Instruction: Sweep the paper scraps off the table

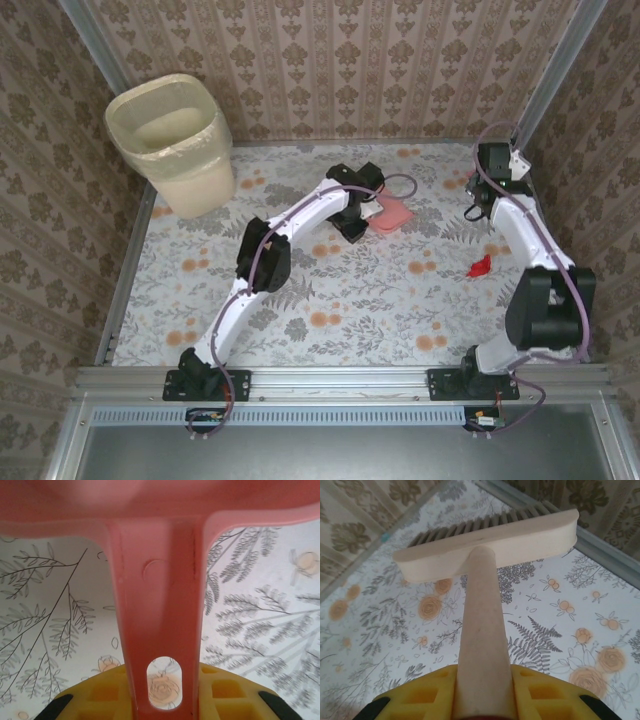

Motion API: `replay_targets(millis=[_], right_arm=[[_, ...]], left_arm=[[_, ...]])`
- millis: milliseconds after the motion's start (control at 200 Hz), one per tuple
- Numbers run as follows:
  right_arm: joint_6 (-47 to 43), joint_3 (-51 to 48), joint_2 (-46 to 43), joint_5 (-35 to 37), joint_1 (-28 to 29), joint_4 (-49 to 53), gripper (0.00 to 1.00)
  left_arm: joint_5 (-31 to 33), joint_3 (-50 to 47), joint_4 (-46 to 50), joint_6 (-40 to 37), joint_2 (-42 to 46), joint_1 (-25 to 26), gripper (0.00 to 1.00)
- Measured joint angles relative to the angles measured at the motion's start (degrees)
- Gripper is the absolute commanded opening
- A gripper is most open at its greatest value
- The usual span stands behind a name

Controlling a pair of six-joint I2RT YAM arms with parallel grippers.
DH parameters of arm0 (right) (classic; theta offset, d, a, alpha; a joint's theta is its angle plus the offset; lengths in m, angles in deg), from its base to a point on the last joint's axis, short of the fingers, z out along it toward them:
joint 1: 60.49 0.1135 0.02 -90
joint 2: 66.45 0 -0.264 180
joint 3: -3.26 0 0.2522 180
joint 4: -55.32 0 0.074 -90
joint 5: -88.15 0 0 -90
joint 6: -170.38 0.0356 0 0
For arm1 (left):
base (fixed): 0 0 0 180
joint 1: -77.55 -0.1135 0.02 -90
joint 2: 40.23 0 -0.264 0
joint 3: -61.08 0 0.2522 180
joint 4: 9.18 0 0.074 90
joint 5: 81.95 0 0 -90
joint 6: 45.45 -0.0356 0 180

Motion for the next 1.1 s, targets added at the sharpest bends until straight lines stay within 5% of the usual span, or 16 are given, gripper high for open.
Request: replay_targets(millis=[265,1100], right_arm=[[-0.8,8.9,10.9,-4.7,-2.7,0.9,0.0],[3.5,13.5,17.2,-12.5,-4.2,2.7,0.0]], left_arm=[[3.9,2.6,0.2,-1.6,-2.4,2.1,0.02],[5.2,3.0,0.1,-2.2,-2.5,3.3,0.03]])
